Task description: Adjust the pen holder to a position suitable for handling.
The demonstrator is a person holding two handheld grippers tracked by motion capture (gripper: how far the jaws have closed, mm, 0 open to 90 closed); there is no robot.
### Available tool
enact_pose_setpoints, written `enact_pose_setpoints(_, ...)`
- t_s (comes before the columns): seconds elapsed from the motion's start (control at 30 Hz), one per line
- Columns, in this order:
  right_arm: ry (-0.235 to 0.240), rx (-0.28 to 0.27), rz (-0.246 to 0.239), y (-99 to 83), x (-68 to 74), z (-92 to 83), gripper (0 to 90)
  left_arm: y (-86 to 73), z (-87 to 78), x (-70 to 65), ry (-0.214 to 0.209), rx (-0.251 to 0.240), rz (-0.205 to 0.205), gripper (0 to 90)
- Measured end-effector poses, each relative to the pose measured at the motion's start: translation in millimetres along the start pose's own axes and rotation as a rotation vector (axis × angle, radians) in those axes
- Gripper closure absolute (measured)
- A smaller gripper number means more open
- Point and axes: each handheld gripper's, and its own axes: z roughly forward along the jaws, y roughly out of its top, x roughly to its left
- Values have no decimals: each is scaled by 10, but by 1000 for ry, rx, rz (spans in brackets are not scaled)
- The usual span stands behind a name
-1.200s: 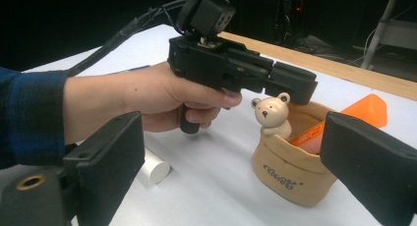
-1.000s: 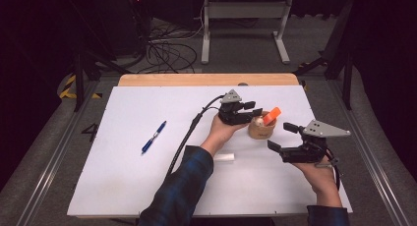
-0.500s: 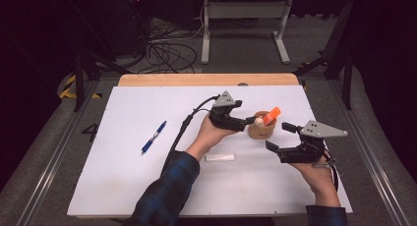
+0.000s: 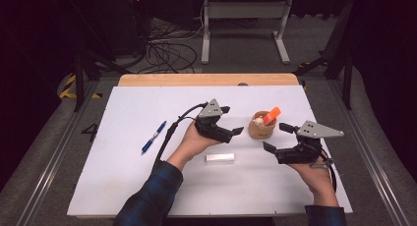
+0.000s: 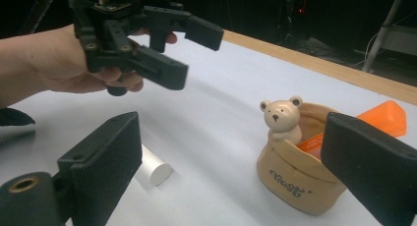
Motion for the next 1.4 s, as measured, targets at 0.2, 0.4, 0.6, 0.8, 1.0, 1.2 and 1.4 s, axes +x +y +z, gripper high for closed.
enact_pose_setpoints(0.2,14,-1,1,-1,17,29,89,-39,-151,-32,17,31,24,92)
enact_pose_setpoints(0.4,19,-3,7,-1,13,36,82,-112,-244,-103,29,69,40,80)
enact_pose_setpoints(0.6,21,-4,10,1,10,34,63,-177,-292,-122,18,128,59,82)
enact_pose_setpoints(0.8,19,-8,1,3,9,33,48,-214,-332,-140,2,176,84,108)
enact_pose_setpoints(1.0,27,0,-13,3,0,73,44,-275,-357,-112,-14,219,99,136)
enact_pose_setpoints(1.2,47,12,-25,2,2,96,35,-333,-369,-107,-32,241,99,152)
enact_pose_setpoints(1.4,49,7,-32,10,-6,89,33,-382,-372,-122,-40,266,101,160)
